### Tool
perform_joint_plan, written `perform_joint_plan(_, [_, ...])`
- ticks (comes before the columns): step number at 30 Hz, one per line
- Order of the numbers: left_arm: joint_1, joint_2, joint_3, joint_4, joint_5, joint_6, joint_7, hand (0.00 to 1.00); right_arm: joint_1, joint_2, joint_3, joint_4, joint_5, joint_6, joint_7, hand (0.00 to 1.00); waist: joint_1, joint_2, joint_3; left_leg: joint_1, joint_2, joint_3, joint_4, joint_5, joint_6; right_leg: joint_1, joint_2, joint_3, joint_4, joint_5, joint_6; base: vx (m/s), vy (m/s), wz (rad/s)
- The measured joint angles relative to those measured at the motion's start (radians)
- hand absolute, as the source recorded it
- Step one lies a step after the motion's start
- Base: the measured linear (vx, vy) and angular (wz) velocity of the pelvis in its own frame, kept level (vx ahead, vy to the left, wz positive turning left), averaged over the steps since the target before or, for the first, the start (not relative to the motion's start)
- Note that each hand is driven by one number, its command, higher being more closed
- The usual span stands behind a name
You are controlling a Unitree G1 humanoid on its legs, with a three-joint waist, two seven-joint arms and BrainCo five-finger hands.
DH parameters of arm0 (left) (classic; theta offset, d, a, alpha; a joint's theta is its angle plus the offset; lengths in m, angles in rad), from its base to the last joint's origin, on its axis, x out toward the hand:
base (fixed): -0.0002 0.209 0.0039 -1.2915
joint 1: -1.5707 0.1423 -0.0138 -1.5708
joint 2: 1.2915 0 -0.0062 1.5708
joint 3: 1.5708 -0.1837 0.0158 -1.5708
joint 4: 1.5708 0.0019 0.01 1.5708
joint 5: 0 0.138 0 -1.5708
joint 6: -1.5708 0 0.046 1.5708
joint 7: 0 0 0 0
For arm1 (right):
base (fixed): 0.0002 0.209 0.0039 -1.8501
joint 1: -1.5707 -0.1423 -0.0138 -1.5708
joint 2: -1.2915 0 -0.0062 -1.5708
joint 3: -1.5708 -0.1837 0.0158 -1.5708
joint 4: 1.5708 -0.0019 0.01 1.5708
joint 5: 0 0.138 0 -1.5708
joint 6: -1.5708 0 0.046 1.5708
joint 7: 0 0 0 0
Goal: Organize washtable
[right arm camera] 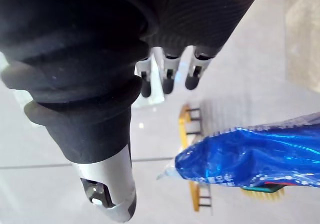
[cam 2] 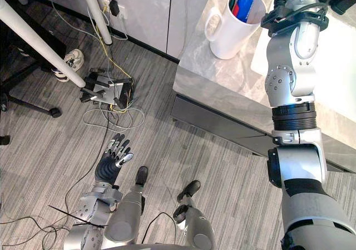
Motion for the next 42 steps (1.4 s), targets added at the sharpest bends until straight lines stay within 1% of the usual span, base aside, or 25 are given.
perform_joint_plan(5, [0.000, 0.000, -0.005, 0.000, -0.001, 0.001, -0.001, 0.00, -0.090, -0.007, -0.048, 0.000, 0.002, -0.002, -0.006, 0.00, -0.005, 0.007, -0.011, 0.025, 0.004, 0.009, -0.004, 0.000, 0.000, 0.018, 0.003, 0.003, -0.002, -0.005, -0.007, 0.00, 0.009, -0.05])
perform_joint_plan(8, [-0.001, 0.002, -0.017, 0.001, -0.001, 0.002, -0.001, 0.00, -0.143, -0.048, -0.082, 0.000, 0.014, -0.017, -0.024, 0.00, -0.009, 0.022, -0.053, 0.043, 0.001, 0.009, -0.007, 0.000, 0.000, 0.038, 0.002, 0.002, -0.005, -0.005, -0.007, 0.03, 0.017, 0.01])
perform_joint_plan(12, [0.001, 0.004, -0.012, 0.001, -0.002, 0.001, 0.000, 0.00, -0.152, -0.110, -0.101, -0.001, 0.044, -0.059, -0.027, 0.00, -0.022, 0.050, -0.142, 0.092, 0.000, 0.021, -0.034, -0.001, -0.001, 0.070, 0.001, 0.005, -0.010, -0.006, -0.006, 0.04, 0.027, -0.06])
perform_joint_plan(13, [0.002, 0.005, -0.011, 0.001, -0.002, 0.001, 0.000, 0.00, -0.152, -0.113, -0.115, -0.003, 0.044, -0.062, -0.028, 0.00, -0.024, 0.051, -0.154, 0.095, 0.000, 0.026, -0.038, -0.001, -0.001, 0.070, 0.001, 0.006, -0.014, -0.006, -0.006, 0.01, 0.021, -0.20])
perform_joint_plan(16, [0.000, 0.004, 0.012, -0.004, -0.002, 0.001, 0.001, 0.00, -0.127, -0.172, -0.186, -0.025, 0.050, -0.100, -0.048, 0.00, -0.040, 0.068, -0.182, 0.120, -0.004, 0.045, -0.045, -0.003, 0.001, 0.084, 0.000, 0.017, -0.020, -0.013, -0.005, -0.01, 0.019, -0.17])
perform_joint_plan(18, [0.017, 0.006, 0.023, -0.020, -0.002, 0.001, 0.001, 0.00, -0.058, -0.198, -0.254, -0.061, 0.053, -0.111, -0.053, 0.00, -0.052, 0.075, -0.211, 0.138, -0.004, 0.063, -0.060, -0.002, 0.001, 0.084, 0.001, 0.033, -0.019, -0.020, -0.007, 0.01, 0.027, -0.25])
perform_joint_plan(20, [0.032, 0.004, 0.041, -0.041, -0.003, 0.000, 0.001, 0.00, 0.060, -0.219, -0.348, -0.116, 0.053, -0.138, -0.059, 0.00, -0.064, 0.091, -0.244, 0.158, -0.003, 0.085, -0.072, -0.003, 0.001, 0.084, 0.003, 0.055, -0.019, -0.021, -0.007, 0.05, 0.018, -0.31])
perform_joint_plan(21, [0.036, 0.003, 0.051, -0.058, -0.003, -0.001, 0.001, 0.00, 0.149, -0.222, -0.419, -0.149, 0.053, -0.143, -0.060, 0.00, -0.083, 0.108, -0.266, 0.162, -0.003, 0.090, -0.074, -0.005, 0.001, 0.084, 0.003, 0.061, -0.020, -0.017, -0.002, 0.05, 0.014, -0.19])
perform_joint_plan(22, [0.036, 0.003, 0.053, -0.066, -0.002, -0.001, 0.001, 0.00, 0.189, -0.222, -0.445, -0.161, 0.053, -0.144, -0.060, 0.00, -0.091, 0.113, -0.272, 0.165, -0.004, 0.093, -0.076, -0.006, 0.001, 0.084, 0.003, 0.064, -0.020, -0.017, -0.002, 0.05, 0.016, -0.19])
perform_joint_plan(23, [0.036, 0.002, 0.053, -0.085, -0.002, -0.002, 0.001, 0.00, 0.279, -0.220, -0.501, -0.187, 0.055, -0.147, -0.058, 0.00, -0.105, 0.122, -0.279, 0.174, -0.003, 0.101, -0.079, -0.008, 0.001, 0.086, 0.004, 0.074, -0.020, -0.017, -0.002, 0.05, 0.013, -0.19])
perform_joint_plan(24, [0.036, 0.002, 0.054, -0.095, -0.002, -0.003, 0.001, 0.00, 0.325, -0.217, -0.526, -0.199, 0.058, -0.147, -0.058, 0.00, -0.107, 0.126, -0.281, 0.179, -0.002, 0.107, -0.081, -0.009, 0.001, 0.085, 0.005, 0.081, -0.020, -0.017, -0.002, 0.04, 0.010, -0.35])
perform_joint_plan(26, [0.036, 0.002, 0.055, -0.120, -0.002, -0.003, -0.001, 0.00, 0.488, -0.166, -0.624, -0.259, 0.062, -0.145, -0.052, 0.00, -0.124, 0.136, -0.293, 0.201, 0.009, 0.128, -0.094, -0.013, 0.000, 0.085, 0.010, 0.109, -0.022, -0.017, -0.002, 0.04, -0.016, -0.38])
perform_joint_plan(27, [0.038, 0.000, 0.058, -0.138, -0.002, -0.003, -0.001, 0.00, 0.577, -0.112, -0.674, -0.304, 0.062, -0.141, -0.044, 0.00, -0.138, 0.139, -0.299, 0.210, 0.012, 0.136, -0.097, -0.017, -0.001, 0.086, 0.014, 0.117, -0.022, -0.017, -0.001, 0.05, -0.022, -0.27])
perform_joint_plan(28, [0.038, 0.001, 0.061, -0.145, -0.002, -0.003, -0.002, 0.00, 0.621, -0.085, -0.698, -0.327, 0.063, -0.139, -0.041, 0.00, -0.146, 0.140, -0.301, 0.213, 0.013, 0.141, -0.097, -0.019, -0.002, 0.086, 0.015, 0.122, -0.024, -0.017, -0.001, 0.05, -0.005, -0.26])
perform_joint_plan(30, [0.038, 0.001, 0.093, -0.171, -0.001, -0.003, -0.004, 0.00, 0.773, 0.018, -0.736, -0.388, 0.071, -0.134, -0.018, 0.00, -0.180, 0.146, -0.309, 0.224, 0.018, 0.157, -0.097, -0.028, -0.006, 0.086, 0.023, 0.144, -0.026, -0.017, -0.001, 0.05, -0.004, -0.28])
perform_joint_plan(31, [0.038, 0.002, 0.100, -0.175, -0.001, -0.003, -0.004, 0.00, 0.812, 0.044, -0.736, -0.403, 0.075, -0.130, -0.011, 0.00, -0.189, 0.148, -0.313, 0.226, 0.020, 0.160, -0.097, -0.030, -0.006, 0.086, 0.025, 0.147, -0.026, -0.017, -0.001, 0.05, -0.008, -0.24])
perform_joint_plan(33, [0.037, 0.003, 0.132, -0.206, 0.001, -0.003, -0.020, 0.00, 0.955, 0.181, -0.712, -0.462, 0.077, -0.095, 0.035, 0.00, -0.209, 0.147, -0.320, 0.238, 0.029, 0.178, -0.097, -0.037, -0.012, 0.086, 0.035, 0.167, -0.027, -0.017, -0.002, 0.04, -0.010, -0.24])
perform_joint_plan(34, [0.037, 0.003, 0.136, -0.216, 0.001, -0.003, -0.022, 0.00, 0.994, 0.218, -0.693, -0.471, 0.077, -0.088, 0.045, 0.00, -0.214, 0.145, -0.321, 0.240, 0.031, 0.181, -0.097, -0.038, -0.013, 0.086, 0.037, 0.170, -0.027, -0.017, -0.002, 0.03, -0.013, -0.23])
perform_joint_plan(35, [0.036, 0.004, 0.138, -0.239, 0.006, -0.002, -0.026, 0.00, 1.081, 0.290, -0.649, -0.491, 0.076, -0.063, 0.071, 0.00, -0.219, 0.143, -0.322, 0.243, 0.033, 0.187, -0.095, -0.041, -0.016, 0.086, 0.041, 0.175, -0.027, -0.017, -0.002, 0.03, -0.014, -0.18])
perform_joint_plan(36, [0.035, 0.003, 0.137, -0.256, 0.022, -0.002, -0.039, 0.00, 1.157, 0.357, -0.586, -0.498, 0.074, -0.026, 0.104, 0.00, -0.220, 0.143, -0.322, 0.247, 0.037, 0.195, -0.094, -0.044, -0.017, 0.086, 0.043, 0.184, -0.027, -0.017, -0.002, 0.02, -0.012, -0.18])
perform_joint_plan(37, [0.035, 0.003, 0.137, -0.263, 0.028, -0.001, -0.046, 0.00, 1.195, 0.388, -0.549, -0.498, 0.073, -0.010, 0.112, 0.00, -0.220, 0.144, -0.323, 0.248, 0.038, 0.198, -0.092, -0.046, -0.017, 0.086, 0.044, 0.187, -0.027, -0.018, -0.003, 0.01, -0.007, -0.16])
perform_joint_plan(38, [0.033, 0.003, 0.137, -0.277, 0.041, -0.001, -0.054, 1.00, 1.270, 0.449, -0.474, -0.498, 0.070, 0.023, 0.138, 0.00, -0.220, 0.146, -0.324, 0.250, 0.039, 0.201, -0.092, -0.048, -0.017, 0.086, 0.045, 0.192, -0.027, -0.018, -0.003, 0.01, -0.001, -0.08])
perform_joint_plan(39, [0.029, 0.003, 0.137, -0.285, 0.048, 0.000, -0.063, 1.00, 1.345, 0.509, -0.399, -0.498, 0.066, 0.062, 0.173, 0.00, -0.219, 0.147, -0.324, 0.250, 0.039, 0.202, -0.092, -0.048, -0.017, 0.086, 0.045, 0.192, -0.027, -0.018, -0.003, 0.01, 0.002, -0.04])
perform_joint_plan(41, [0.016, 0.004, 0.137, -0.285, 0.062, 0.002, -0.068, 1.00, 1.430, 0.577, -0.303, -0.491, 0.057, 0.100, 0.206, 0.00, -0.218, 0.148, -0.324, 0.250, 0.039, 0.202, -0.092, -0.048, -0.017, 0.086, 0.045, 0.193, -0.027, -0.018, -0.003, 0.00, 0.000, 0.00])
perform_joint_plan(42, [-0.002, 0.004, 0.138, -0.285, 0.081, 0.005, -0.068, 1.00, 1.487, 0.628, -0.226, -0.465, 0.046, 0.138, 0.233, 0.00, -0.217, 0.147, -0.324, 0.251, 0.038, 0.203, -0.093, -0.049, -0.017, 0.086, 0.045, 0.194, -0.027, -0.018, -0.003, 0.00, 0.000, 0.00])
